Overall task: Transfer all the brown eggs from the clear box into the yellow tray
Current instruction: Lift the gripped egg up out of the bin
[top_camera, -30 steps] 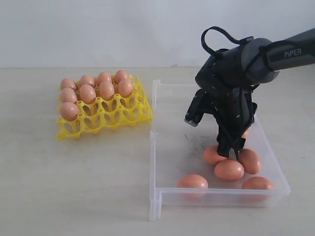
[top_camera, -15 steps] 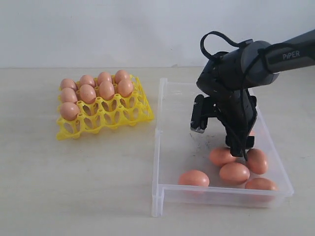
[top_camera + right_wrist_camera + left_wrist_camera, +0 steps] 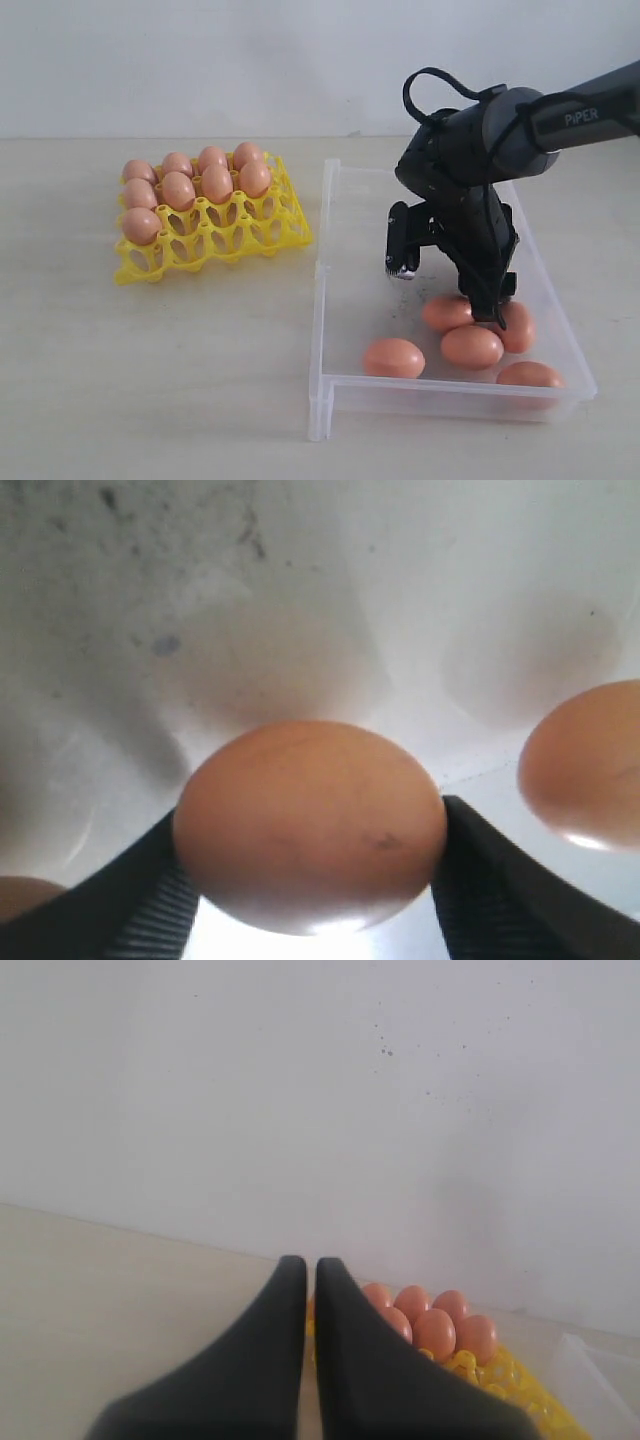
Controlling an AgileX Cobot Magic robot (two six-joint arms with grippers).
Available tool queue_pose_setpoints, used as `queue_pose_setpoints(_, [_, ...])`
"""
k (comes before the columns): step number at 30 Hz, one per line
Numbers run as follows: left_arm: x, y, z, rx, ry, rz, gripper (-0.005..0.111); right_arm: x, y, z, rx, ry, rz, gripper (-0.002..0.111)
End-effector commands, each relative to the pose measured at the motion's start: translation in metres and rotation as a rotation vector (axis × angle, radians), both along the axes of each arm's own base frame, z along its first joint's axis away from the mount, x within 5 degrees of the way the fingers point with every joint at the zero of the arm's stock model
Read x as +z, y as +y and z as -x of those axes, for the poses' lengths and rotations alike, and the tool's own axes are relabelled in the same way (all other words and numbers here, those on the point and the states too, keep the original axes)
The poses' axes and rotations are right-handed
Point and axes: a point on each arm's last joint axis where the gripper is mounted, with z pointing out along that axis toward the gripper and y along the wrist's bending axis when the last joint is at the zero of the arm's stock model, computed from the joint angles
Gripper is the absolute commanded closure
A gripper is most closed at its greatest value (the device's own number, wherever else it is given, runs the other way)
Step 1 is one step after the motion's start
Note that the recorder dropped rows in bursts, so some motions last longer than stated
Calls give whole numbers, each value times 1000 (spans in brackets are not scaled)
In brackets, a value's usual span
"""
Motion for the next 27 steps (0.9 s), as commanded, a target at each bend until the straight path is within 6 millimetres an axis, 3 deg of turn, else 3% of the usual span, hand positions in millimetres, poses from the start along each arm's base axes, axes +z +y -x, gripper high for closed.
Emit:
queue_pose_setpoints(1, [1, 0, 0, -4, -5, -6, 103, -27, 6, -1, -104, -30, -144, 109])
queue_pose_setpoints(3, [1, 0, 0, -4, -5, -6, 103, -21, 13, -4, -174, -96, -247, 109])
queue_pose_setpoints(8, [1, 0, 0, -4, -5, -6, 103, -9, 25, 1, -261, -73, -411, 109])
queue_pose_setpoints(13, [1, 0, 0, -4, -5, -6, 103, -11, 25, 17, -277, 113, -389, 109])
queue_pose_setpoints(16, [1, 0, 0, -4, -5, -6, 103, -11, 25, 18, -331, 106, -390, 106])
queue_pose_setpoints(18, [1, 0, 0, -4, -5, -6, 103, -11, 25, 18, -349, 97, -398, 97])
queue_pose_setpoints(20, [1, 0, 0, -4, -5, -6, 103, -11, 25, 17, -352, 94, -401, 75])
queue_pose_setpoints(21, [1, 0, 0, -4, -5, -6, 103, -11, 25, 17, -351, 92, -402, 56])
queue_pose_setpoints(23, [1, 0, 0, -4, -5, -6, 103, -11, 25, 15, -323, 78, -403, 34])
queue_pose_setpoints(27, [1, 0, 0, -4, -5, -6, 103, -10, 23, 12, -278, 49, -379, 36])
